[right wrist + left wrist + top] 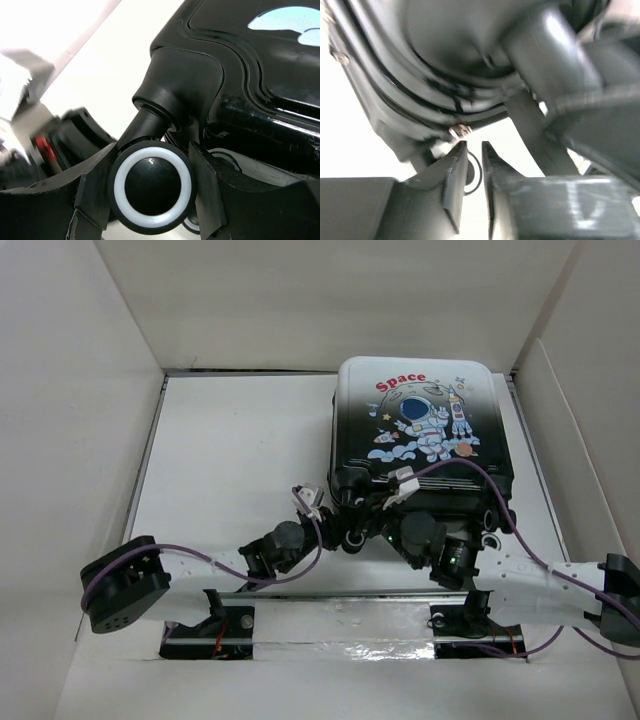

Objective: Pack the luggage

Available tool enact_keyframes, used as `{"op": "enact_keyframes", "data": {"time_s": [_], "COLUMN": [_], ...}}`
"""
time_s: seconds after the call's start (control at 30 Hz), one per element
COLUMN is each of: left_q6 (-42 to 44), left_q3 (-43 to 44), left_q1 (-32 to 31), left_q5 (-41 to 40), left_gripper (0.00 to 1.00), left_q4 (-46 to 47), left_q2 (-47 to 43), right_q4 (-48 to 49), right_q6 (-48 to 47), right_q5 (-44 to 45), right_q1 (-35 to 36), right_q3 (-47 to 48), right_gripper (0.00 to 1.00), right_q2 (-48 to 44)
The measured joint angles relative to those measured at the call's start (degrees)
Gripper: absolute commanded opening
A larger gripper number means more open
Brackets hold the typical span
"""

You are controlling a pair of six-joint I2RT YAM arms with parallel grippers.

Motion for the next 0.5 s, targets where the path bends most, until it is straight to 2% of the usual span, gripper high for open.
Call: {"op": "enact_keyframes", "data": {"time_s": [0.13,0.37,0.5], "left_q6": [1.88,2.25,1.99], "left_q3": [1.84,2.89,2.89], "left_q1": [-4.33,-6.25,-6.78], "left_q5": [-5.11,-11.52,-14.88], "left_gripper": [0.29,0.35,0.50], "left_q4": [-1.09,-2.16,-3.45], "left_q2": [3.93,6.10,6.10], "right_q4": [-1.33,-4.66,-4.96], "right_q6": [-1.38,-4.07,-4.74], "right_q5": [-0.70,-1.38,-1.51], "right_q1": [0.00,-0.02,-0.02], "right_q3": [1.27,3.63,3.91], "right_gripper": [0.00,0.00,0.00], "right_q2": [0.70,1.29,1.46]}}
